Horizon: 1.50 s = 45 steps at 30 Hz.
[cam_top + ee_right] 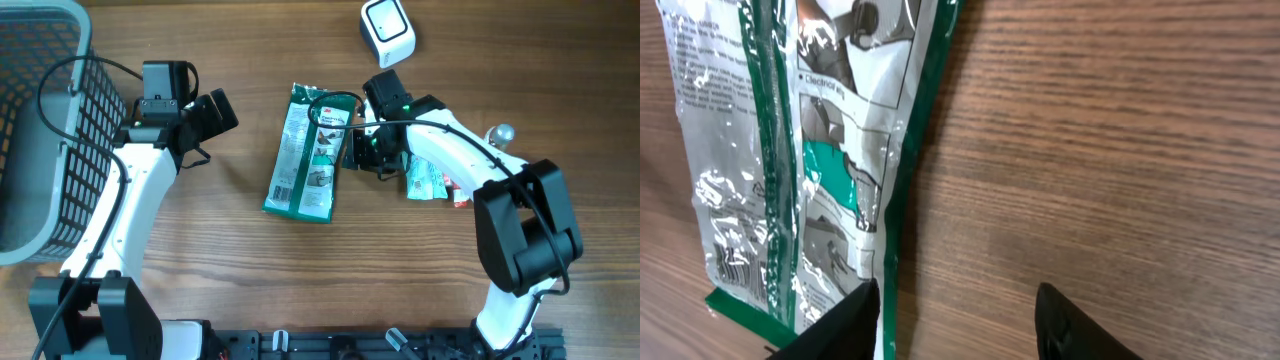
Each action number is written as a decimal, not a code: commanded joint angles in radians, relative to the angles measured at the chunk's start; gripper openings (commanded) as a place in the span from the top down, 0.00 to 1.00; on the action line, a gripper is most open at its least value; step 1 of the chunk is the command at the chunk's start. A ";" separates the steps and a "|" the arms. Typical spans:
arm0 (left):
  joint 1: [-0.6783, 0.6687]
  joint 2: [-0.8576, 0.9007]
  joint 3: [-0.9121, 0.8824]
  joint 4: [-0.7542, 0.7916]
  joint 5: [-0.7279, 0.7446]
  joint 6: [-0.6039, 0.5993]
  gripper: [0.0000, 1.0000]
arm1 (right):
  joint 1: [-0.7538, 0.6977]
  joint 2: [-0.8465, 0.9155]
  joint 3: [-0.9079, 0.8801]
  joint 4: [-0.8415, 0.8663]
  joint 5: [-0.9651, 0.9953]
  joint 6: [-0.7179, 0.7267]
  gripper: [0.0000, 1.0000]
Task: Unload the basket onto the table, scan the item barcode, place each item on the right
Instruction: 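Release the wipes pack beside the red tube and move right gripper to gloves packet, then grasp the green gloves packet edges with both grippers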
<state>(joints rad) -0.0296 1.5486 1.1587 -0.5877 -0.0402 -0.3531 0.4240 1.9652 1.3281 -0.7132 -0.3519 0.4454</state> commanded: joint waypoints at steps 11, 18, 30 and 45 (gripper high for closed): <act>-0.011 0.048 -0.001 -0.013 0.272 0.077 0.74 | 0.004 0.008 -0.096 0.190 -0.157 0.029 0.44; -0.112 0.224 -0.016 -0.010 0.422 0.193 0.91 | -0.030 0.008 -0.097 0.201 -0.264 0.013 0.39; -0.171 0.380 -0.016 -0.055 0.422 0.188 0.88 | -0.030 0.008 -0.158 0.246 -0.279 0.000 0.38; -0.137 0.357 0.142 -0.205 0.497 0.156 0.85 | -0.042 0.008 -0.158 0.255 -0.307 -0.069 0.38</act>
<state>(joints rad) -0.1852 1.9171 1.2129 -0.7811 0.4080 -0.1993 0.3859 1.9652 1.1782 -0.4648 -0.6136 0.4145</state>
